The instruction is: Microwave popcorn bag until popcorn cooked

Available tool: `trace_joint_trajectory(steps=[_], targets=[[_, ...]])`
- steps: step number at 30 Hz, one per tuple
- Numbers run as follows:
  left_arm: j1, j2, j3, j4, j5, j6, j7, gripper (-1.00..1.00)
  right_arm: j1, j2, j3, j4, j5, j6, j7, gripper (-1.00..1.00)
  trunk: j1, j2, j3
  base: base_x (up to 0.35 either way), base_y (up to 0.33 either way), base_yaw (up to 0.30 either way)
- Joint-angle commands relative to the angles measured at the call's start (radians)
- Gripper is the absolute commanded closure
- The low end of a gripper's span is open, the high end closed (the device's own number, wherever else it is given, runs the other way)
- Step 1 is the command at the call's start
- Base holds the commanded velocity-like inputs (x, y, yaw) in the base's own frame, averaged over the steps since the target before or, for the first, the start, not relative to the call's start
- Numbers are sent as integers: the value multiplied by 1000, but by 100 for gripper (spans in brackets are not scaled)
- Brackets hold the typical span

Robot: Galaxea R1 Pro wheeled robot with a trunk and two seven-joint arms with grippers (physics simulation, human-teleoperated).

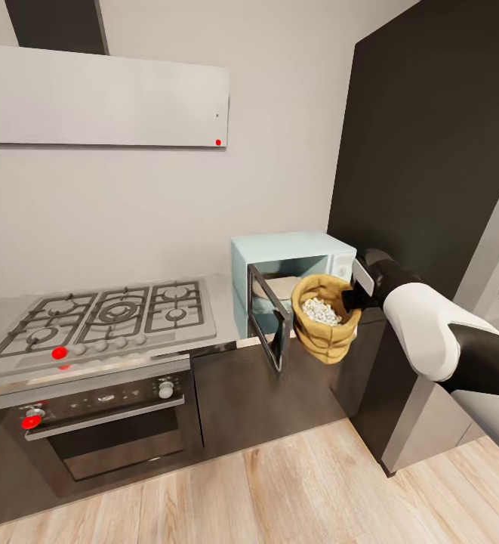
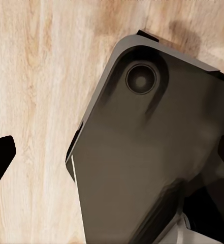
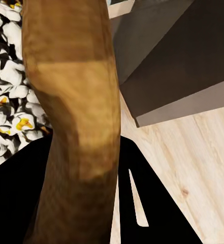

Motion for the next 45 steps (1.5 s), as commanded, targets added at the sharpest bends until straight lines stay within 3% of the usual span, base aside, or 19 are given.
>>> trace_joint_trajectory(steps=[1, 25, 30, 45], targets=[[-1, 0, 2, 0, 7, -4, 1, -100, -1, 1, -9, -1, 8, 3, 0, 100, 0, -1, -1, 0, 0, 0], [-1, 0, 1, 0, 7, -3, 1, -100, -1, 13, -21, 1, -4, 3, 17, 100, 0, -1, -1, 114, 0, 0], [-1, 0, 1, 0, 7, -3, 1, -100, -1, 11, -16, 1, -40, 3, 27, 100, 0, -1, -1, 146, 0, 0], [-1, 0, 1, 0, 7, -3, 1, -100, 0, 16, -7, 1, -31, 3, 12, 100, 0, -1, -1, 107, 0, 0]])
